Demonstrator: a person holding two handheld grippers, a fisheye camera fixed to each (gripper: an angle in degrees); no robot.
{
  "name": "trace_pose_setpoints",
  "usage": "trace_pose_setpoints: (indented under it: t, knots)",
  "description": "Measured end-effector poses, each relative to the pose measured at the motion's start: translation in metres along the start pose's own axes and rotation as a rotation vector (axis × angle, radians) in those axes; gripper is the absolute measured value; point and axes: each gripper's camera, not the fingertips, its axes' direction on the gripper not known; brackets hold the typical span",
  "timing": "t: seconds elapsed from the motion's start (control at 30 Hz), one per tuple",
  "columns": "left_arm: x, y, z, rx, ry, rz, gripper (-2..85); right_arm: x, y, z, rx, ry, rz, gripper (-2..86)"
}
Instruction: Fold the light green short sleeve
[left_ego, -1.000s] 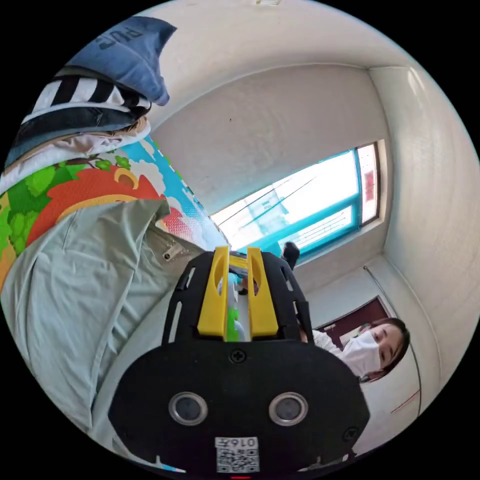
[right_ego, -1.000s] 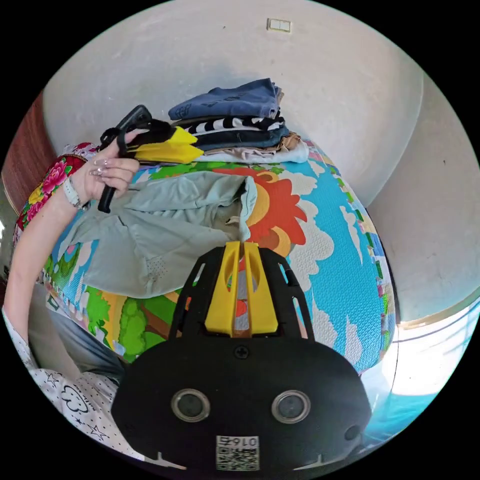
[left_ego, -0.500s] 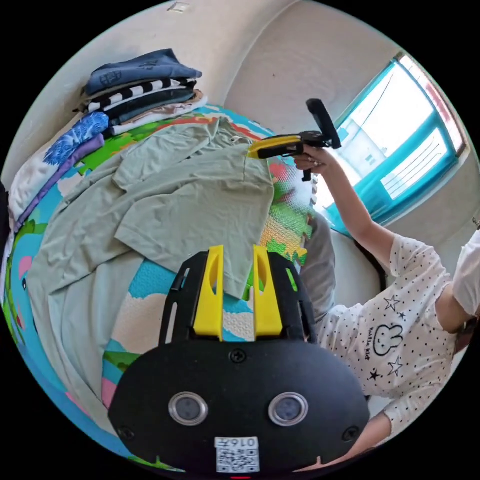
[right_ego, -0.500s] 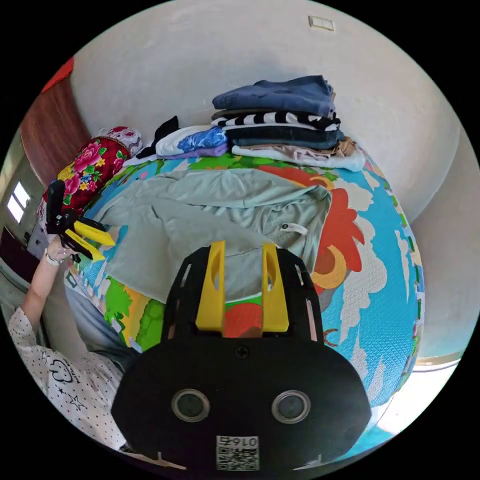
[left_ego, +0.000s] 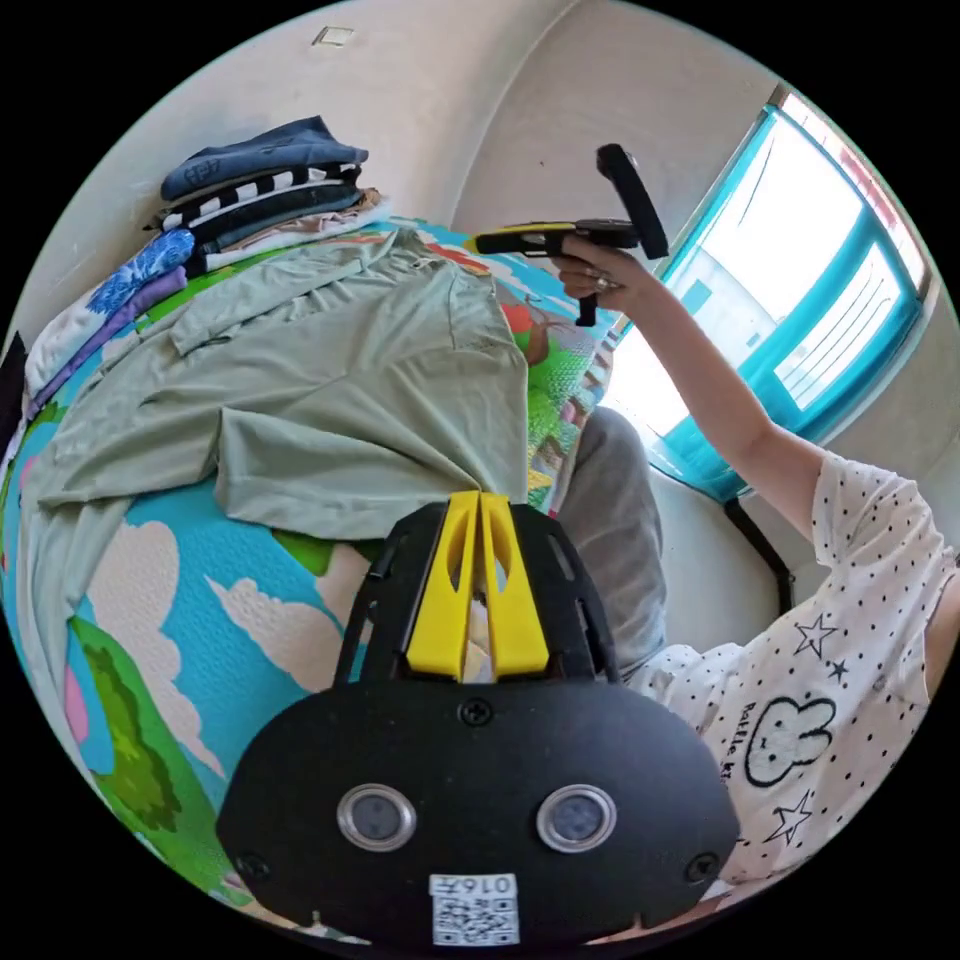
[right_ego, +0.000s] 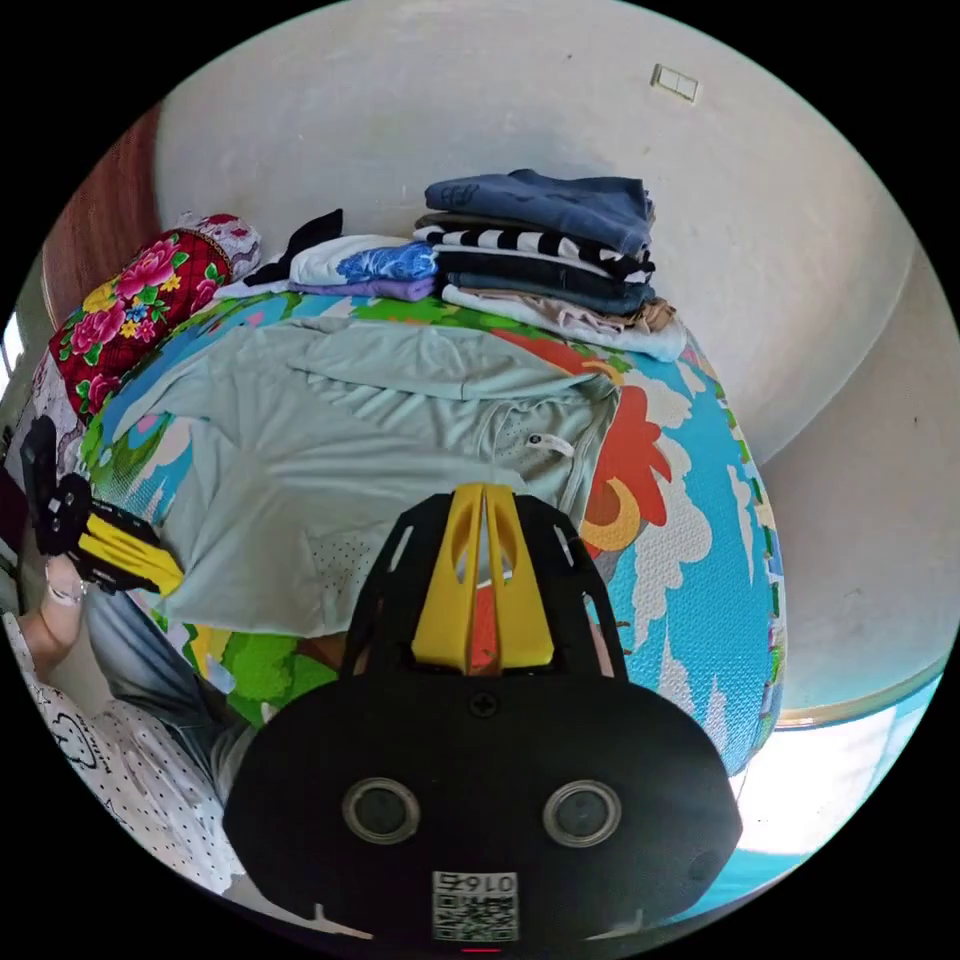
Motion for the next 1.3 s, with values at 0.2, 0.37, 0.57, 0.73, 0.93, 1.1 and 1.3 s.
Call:
trace_pose_setpoints:
  t: [0.2,0.37,0.57,0.73,0.93,1.1,1.3]
  knots:
    - [0.040,0.044,0.017,0.184,0.118,-0.061,-1.0,-0.070,-0.062,0.015,0.030,-0.189,-0.189,13.1]
    - [0.056,0.063,0.021,0.304,0.180,-0.096,-1.0,-0.156,-0.100,0.061,-0.066,-0.082,-0.382,13.5]
    - [0.082,0.080,0.027,0.321,0.211,0.027,-0.9,-0.198,-0.144,0.080,-0.140,0.045,-0.448,1.5]
    - [0.107,0.091,0.031,0.474,0.177,0.028,-0.7,-0.181,-0.208,0.041,0.076,0.336,-0.290,0.4]
    - [0.120,0.118,0.027,0.483,0.232,0.065,5.2,-0.124,-0.249,0.007,0.033,0.418,0.006,6.0]
    - [0.093,0.181,-0.048,0.590,-0.049,-0.088,7.2,-0.097,-0.185,-0.060,0.063,0.102,-0.015,11.6]
    - [0.044,0.254,-0.152,0.432,-0.617,-0.448,8.2,-0.117,-0.030,-0.156,-0.041,-0.207,-0.268,13.8]
